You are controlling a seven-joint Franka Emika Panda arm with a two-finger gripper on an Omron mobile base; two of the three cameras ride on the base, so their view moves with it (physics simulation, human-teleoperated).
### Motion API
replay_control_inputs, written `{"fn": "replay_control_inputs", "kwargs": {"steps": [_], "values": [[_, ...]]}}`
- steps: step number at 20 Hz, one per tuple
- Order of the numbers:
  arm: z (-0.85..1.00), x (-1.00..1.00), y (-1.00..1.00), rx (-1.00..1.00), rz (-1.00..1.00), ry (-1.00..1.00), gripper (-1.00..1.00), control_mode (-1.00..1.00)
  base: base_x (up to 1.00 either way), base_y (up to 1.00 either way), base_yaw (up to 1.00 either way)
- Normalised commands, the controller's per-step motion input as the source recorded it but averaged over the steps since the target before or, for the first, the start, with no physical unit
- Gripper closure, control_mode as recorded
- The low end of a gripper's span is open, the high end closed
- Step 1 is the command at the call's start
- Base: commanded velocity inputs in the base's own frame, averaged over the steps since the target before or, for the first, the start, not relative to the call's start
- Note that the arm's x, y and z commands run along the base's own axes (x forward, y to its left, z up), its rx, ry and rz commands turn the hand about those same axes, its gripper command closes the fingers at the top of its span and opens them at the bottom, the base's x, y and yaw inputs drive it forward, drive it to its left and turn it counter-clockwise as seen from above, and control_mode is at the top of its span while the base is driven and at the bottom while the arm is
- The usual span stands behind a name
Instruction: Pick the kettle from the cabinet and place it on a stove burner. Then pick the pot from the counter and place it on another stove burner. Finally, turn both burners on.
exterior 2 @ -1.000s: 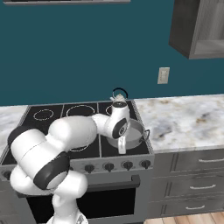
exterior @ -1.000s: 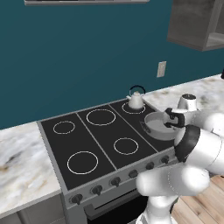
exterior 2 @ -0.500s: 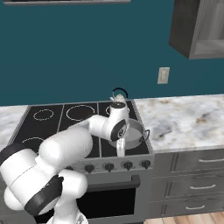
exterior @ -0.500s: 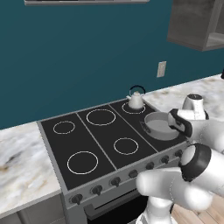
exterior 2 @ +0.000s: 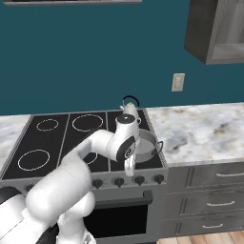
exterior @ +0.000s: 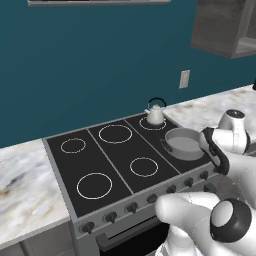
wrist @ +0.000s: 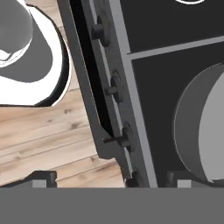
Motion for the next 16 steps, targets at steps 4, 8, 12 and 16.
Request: {"fn": "replay_control_inputs", "kwargs": {"steps": [4,8,12,16], "values": [[0.00,-0.37,-0.21,0.04,-0.01,-0.08,-1.00,-1.00,0.00,0.00,0.00],[0.00,-0.33,-0.11,0.06,0.00,-0.07,-1.00,-1.00,0.00,0.00,0.00],[0.00,-0.37,-0.02,0.06,0.00,-0.11,-1.00,-1.00,0.00,0.00,0.00],[0.00,-0.29,-0.05,0.08,0.00,-0.10,-1.00,-1.00,0.00,0.00,0.00]]}}
